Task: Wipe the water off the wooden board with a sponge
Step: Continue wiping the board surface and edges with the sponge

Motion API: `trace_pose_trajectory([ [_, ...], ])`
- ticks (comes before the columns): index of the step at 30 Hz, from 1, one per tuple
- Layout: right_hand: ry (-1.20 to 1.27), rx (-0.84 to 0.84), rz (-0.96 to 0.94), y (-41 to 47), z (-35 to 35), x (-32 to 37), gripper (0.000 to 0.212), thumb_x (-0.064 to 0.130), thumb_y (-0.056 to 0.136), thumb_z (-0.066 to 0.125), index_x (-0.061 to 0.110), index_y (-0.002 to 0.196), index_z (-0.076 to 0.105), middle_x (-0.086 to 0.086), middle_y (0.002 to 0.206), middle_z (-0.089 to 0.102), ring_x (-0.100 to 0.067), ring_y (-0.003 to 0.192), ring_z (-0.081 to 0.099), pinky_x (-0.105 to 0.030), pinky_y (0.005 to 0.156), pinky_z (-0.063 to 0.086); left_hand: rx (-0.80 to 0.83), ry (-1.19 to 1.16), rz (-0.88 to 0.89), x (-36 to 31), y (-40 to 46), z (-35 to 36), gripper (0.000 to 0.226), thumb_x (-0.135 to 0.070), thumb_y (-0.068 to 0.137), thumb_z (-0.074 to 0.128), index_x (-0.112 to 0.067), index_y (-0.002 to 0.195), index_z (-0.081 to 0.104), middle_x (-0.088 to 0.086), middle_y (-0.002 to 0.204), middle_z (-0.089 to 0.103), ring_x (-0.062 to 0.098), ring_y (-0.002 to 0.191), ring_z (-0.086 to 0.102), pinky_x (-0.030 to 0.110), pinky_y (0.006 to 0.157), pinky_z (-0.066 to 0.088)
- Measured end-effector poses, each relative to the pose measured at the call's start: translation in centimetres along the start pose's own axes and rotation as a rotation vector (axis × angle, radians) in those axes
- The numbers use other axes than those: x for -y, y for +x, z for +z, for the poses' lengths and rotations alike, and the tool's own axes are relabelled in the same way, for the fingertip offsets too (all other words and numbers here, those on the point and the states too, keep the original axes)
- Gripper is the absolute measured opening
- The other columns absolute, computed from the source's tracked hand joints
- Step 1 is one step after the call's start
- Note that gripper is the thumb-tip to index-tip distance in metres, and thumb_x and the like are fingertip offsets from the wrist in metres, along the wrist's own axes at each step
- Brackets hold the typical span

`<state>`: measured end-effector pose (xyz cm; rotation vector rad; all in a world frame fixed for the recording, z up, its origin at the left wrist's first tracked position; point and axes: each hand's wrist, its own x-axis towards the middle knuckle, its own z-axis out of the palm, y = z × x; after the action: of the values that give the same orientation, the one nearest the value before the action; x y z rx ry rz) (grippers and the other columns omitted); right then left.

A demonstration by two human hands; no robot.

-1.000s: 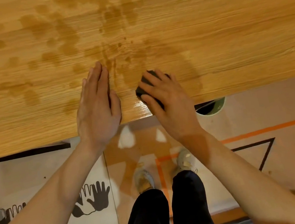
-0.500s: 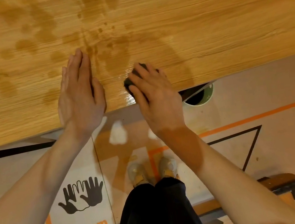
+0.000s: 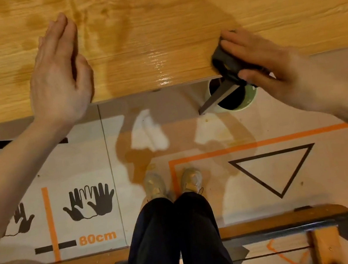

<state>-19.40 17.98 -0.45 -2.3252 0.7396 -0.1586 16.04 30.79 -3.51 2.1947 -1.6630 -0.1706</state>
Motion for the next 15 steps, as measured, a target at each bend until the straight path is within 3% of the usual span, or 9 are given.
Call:
trace_pose_trajectory([
  [3, -0.104, -0.035, -0.071, -1.0, -0.6, -1.5, 0.054, 0.014, 0.092, 0.056, 0.008, 0.144, 0.042, -0.005, 0.154, 0.035, -0.019, 0.146, 0.028, -0.042, 0.119, 0.026, -0.002, 0.003, 0.005, 0.0, 0.0, 0.0, 0.053, -0.022, 0.108, 0.031, -0.004, 0.158, 0.03, 0.013, 0.166, 0.026, 0.025, 0.156, 0.019, 0.028, 0.128, 0.007],
  [7, -0.265, -0.368, -0.099, -2.0, 3.3, -2.1, 0.037, 0.005, 0.097, 0.058, -0.001, 0.134, 0.053, -0.018, 0.143, 0.048, -0.032, 0.136, 0.043, -0.049, 0.112, 0.037, -0.009, 0.0, 0.007, -0.1, 0.0, 0.1, 0.052, -0.019, 0.108, 0.031, -0.003, 0.157, 0.031, 0.014, 0.166, 0.027, 0.026, 0.155, 0.02, 0.029, 0.128, 0.007],
  [11, -0.33, -0.693, -0.057, 0.1, 7.8, 0.1, 0.028, 0.008, 0.096, 0.062, 0.003, 0.123, 0.064, -0.016, 0.131, 0.06, -0.033, 0.125, 0.055, -0.046, 0.108, 0.043, -0.009, 0.007, -0.005, -0.2, 0.1, 0.2, 0.052, -0.019, 0.107, 0.031, -0.003, 0.157, 0.031, 0.014, 0.166, 0.027, 0.026, 0.155, 0.021, 0.035, 0.129, 0.01],
  [13, -0.297, -0.74, -0.055, 2.3, 10.3, 3.2, 0.033, 0.003, 0.088, 0.07, 0.006, 0.121, 0.067, -0.013, 0.129, 0.062, -0.03, 0.124, 0.057, -0.039, 0.113, 0.038, -0.003, 0.007, -0.007, -0.3, 0.1, 0.2, 0.053, -0.021, 0.108, 0.032, -0.003, 0.157, 0.031, 0.014, 0.166, 0.027, 0.026, 0.155, 0.021, 0.04, 0.129, 0.012],
  [15, -0.238, -0.674, -0.097, 4.8, 12.8, 6.4, 0.039, -0.005, 0.086, 0.067, 0.004, 0.124, 0.065, -0.014, 0.132, 0.061, -0.032, 0.126, 0.055, -0.043, 0.114, 0.036, 0.003, 0.005, -0.002, -0.3, 0.0, 0.1, 0.053, -0.022, 0.108, 0.032, -0.003, 0.158, 0.03, 0.014, 0.166, 0.027, 0.027, 0.155, 0.021, 0.044, 0.128, 0.015],
])
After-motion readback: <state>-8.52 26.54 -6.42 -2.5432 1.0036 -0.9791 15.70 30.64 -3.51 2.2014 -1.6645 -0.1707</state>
